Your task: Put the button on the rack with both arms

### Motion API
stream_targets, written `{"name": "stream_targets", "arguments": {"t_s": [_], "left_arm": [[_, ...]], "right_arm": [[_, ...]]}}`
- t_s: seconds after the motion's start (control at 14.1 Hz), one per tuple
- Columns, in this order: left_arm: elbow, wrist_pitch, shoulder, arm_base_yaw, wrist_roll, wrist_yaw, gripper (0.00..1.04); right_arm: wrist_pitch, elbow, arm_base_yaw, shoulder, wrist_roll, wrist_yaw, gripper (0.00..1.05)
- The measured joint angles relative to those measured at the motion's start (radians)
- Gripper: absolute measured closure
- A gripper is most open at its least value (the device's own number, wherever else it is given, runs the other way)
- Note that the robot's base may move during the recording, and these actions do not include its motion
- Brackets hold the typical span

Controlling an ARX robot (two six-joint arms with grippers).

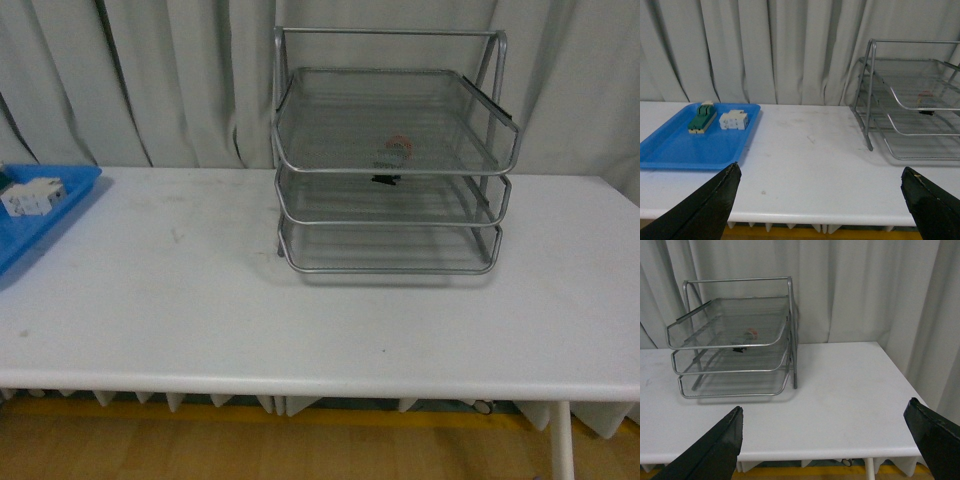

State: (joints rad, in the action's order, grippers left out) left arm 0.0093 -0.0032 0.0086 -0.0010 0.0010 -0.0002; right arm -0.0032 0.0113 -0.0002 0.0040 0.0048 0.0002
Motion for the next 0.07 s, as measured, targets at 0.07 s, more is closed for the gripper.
{"name": "stream_targets", "arguments": {"t_s": [0.07], "left_arm": [[0.000,0.000,0.000,0.000,0.000,0.000,0.07]], "right_arm": [[0.000,0.000,0.000,0.000,0.000,0.000,0.06]]}}
